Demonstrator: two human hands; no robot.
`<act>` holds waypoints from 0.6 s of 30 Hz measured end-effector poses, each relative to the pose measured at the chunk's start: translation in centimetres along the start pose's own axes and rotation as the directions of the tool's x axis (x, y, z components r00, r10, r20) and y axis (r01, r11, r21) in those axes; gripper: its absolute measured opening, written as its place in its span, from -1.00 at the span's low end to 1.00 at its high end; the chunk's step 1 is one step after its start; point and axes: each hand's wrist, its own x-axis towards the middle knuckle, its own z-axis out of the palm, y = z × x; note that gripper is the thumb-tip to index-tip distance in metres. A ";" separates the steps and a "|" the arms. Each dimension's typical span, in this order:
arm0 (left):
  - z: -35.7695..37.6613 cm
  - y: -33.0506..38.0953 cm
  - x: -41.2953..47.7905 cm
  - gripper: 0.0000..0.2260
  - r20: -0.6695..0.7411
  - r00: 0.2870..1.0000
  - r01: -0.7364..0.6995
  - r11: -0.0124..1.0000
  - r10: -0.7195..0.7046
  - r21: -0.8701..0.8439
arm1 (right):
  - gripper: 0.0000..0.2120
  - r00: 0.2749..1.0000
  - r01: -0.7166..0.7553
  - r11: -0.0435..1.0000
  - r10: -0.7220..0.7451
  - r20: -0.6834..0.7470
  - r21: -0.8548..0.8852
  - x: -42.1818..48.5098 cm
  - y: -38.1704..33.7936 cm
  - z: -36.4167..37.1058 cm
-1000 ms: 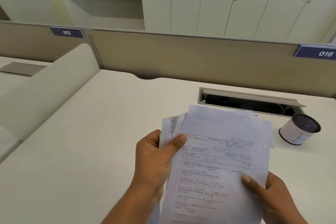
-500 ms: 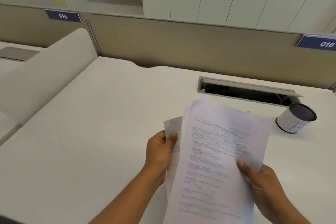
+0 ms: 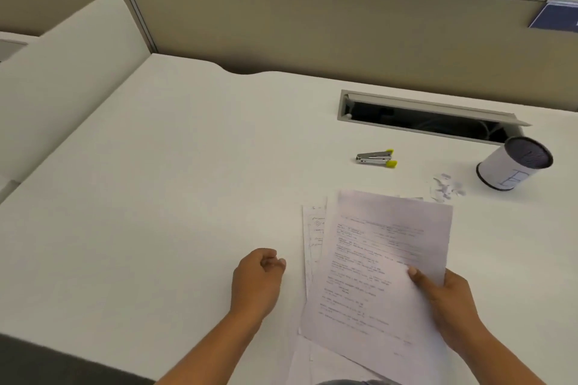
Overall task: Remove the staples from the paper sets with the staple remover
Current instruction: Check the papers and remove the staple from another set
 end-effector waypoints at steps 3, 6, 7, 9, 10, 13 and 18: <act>0.9 -0.6 -1.8 -0.73 0.091 0.995 -0.050 0.994 0.041 0.102 | -0.76 0.999 -0.039 0.995 0.039 0.003 0.095 0.3 0.1 -0.2; 2.2 -0.6 -2.8 -0.67 0.186 0.982 -0.028 0.992 0.005 0.121 | -0.72 0.998 -0.062 0.976 0.061 0.009 0.208 0.2 -0.3 -0.6; 2.5 -0.5 -2.9 -0.65 0.204 0.979 -0.004 0.994 -0.019 0.108 | -0.72 0.998 -0.062 0.967 0.061 0.011 0.249 0.1 -0.4 -0.8; 3.2 -0.2 -2.9 -0.63 0.229 0.971 0.054 0.997 -0.065 0.056 | -0.73 0.997 -0.073 0.940 0.073 0.013 0.334 0.0 -0.5 -1.3; 3.6 0.0 -2.8 -0.63 0.239 0.968 0.062 0.997 -0.072 0.050 | -0.72 0.997 -0.081 0.924 0.080 0.019 0.375 0.1 -0.4 -1.7; 4.6 0.5 -2.4 -0.60 0.251 0.968 -0.013 0.995 -0.012 0.098 | -0.66 0.992 -0.126 0.888 0.115 0.053 0.441 0.3 0.0 -2.3; 6.4 -0.2 -3.3 -0.34 0.224 0.930 -0.362 0.824 0.290 0.435 | -0.66 0.980 -0.200 0.840 0.163 0.118 0.505 0.2 0.0 -3.0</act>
